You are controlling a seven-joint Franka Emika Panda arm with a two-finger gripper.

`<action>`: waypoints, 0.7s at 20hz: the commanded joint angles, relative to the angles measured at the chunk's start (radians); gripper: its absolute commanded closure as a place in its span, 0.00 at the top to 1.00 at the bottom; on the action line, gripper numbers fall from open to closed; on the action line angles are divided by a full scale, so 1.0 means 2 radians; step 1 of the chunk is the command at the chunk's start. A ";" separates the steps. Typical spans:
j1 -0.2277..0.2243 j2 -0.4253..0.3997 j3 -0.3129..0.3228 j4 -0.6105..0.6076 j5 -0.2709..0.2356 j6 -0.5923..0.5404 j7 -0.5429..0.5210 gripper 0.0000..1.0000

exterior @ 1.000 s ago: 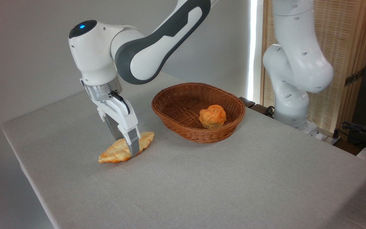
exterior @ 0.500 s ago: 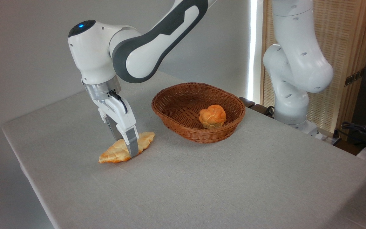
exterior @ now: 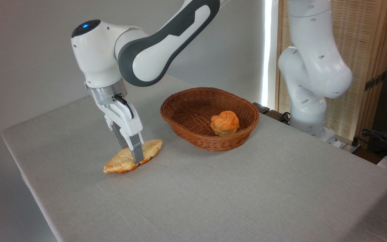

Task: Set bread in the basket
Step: 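Close the gripper on the bread slice, then lift the bread slice and carry it over the wicker basket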

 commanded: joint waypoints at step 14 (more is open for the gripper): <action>-0.002 -0.135 0.002 0.013 -0.003 -0.146 -0.004 0.45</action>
